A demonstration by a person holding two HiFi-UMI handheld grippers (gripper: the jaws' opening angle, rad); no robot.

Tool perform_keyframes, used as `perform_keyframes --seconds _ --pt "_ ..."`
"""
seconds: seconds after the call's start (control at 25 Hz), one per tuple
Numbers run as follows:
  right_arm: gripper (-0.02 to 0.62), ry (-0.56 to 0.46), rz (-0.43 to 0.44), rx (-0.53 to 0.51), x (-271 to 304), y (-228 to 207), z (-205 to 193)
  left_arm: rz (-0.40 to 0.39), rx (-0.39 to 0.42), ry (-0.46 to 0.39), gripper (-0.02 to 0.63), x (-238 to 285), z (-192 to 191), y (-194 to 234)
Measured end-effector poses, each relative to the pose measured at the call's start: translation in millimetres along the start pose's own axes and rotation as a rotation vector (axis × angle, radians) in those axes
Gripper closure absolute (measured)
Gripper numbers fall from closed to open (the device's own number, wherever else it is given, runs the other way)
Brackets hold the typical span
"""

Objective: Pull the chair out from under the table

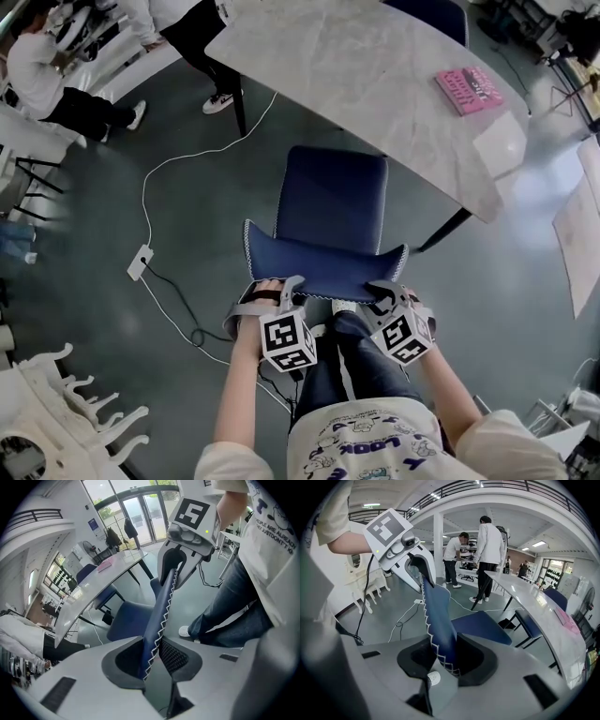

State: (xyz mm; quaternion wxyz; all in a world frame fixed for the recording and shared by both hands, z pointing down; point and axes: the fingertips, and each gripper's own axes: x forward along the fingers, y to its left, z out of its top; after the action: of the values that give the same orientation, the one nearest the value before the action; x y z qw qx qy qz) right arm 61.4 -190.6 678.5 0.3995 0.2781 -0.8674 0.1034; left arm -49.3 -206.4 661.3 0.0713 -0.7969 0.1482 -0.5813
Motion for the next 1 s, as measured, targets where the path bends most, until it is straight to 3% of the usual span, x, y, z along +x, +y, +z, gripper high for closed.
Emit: perform_keyframes --seconds 1.0 --pt "0.479 0.021 -0.001 0.007 -39 95 -36 -0.031 0.013 0.009 0.489 -38 -15 -101"
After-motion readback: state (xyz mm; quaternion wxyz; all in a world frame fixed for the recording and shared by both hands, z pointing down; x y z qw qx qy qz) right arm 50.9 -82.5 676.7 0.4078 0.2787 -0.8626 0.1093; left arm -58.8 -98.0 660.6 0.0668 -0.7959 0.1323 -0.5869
